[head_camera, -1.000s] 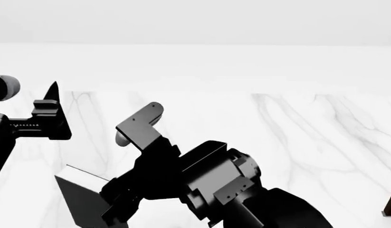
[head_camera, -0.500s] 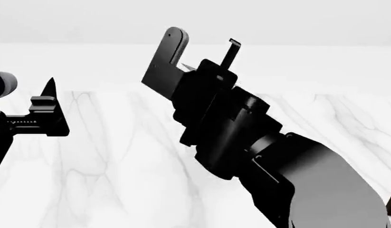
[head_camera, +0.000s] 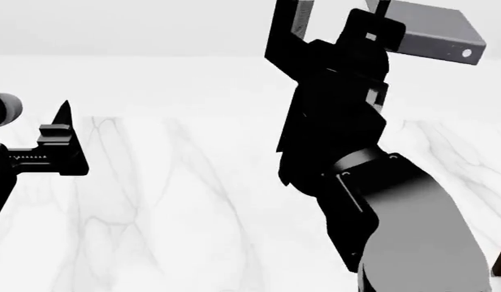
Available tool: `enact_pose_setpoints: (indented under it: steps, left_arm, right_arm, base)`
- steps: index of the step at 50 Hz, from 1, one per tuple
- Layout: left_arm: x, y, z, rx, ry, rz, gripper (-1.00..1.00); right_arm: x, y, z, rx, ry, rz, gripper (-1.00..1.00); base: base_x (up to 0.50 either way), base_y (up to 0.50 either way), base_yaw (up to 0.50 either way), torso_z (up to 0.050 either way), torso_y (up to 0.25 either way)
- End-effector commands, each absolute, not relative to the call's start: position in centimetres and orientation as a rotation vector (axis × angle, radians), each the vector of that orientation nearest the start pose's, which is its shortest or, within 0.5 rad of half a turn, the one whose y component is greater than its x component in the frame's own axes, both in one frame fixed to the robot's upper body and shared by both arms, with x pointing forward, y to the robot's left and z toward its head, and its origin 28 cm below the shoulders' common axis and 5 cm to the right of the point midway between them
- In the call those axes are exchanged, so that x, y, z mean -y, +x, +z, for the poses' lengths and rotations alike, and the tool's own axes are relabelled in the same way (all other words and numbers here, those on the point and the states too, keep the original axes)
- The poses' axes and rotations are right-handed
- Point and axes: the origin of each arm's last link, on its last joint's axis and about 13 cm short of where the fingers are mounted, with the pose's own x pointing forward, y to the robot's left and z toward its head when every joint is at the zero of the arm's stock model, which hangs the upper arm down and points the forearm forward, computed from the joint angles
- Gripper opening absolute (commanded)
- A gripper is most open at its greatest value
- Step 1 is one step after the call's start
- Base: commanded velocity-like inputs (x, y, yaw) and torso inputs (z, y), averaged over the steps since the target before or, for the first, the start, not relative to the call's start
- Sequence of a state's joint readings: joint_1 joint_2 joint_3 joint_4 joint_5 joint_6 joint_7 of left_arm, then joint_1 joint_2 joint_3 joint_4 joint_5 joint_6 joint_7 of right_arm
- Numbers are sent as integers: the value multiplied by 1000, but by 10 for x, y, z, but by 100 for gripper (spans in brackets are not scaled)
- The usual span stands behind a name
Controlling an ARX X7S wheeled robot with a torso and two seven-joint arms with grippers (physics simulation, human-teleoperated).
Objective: Pick up the book on the left and place it on top of the shelf.
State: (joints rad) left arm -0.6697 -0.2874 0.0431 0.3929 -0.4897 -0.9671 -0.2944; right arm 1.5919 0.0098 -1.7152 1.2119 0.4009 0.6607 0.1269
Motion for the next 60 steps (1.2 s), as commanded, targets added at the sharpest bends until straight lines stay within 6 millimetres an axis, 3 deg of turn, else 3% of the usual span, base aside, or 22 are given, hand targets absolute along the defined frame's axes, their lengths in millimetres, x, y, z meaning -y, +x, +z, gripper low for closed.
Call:
enact_pose_setpoints:
  steps: [1, 17, 38, 60]
  left_arm:
    - [-235, 287, 204, 51, -14, 16, 100]
    - [-238, 287, 202, 47, -22, 20, 100]
    - [-240, 286, 196, 36, -27, 30, 100]
    - [-242, 285, 195, 32, -27, 39, 100]
  right_arm:
    - [155, 408, 301, -512, -1434, -620, -100]
    - [209, 376, 307, -857, -1276, -929, -100]
    - [251, 350, 283, -1068, -1117, -1138, -100]
    - [257, 347, 261, -1117, -985, -1102, -100]
  base:
    - [0, 0, 0, 0, 10]
    - [0, 0, 0, 0, 1]
    - [0, 0, 0, 0, 1]
    - [0, 0, 0, 0, 0]
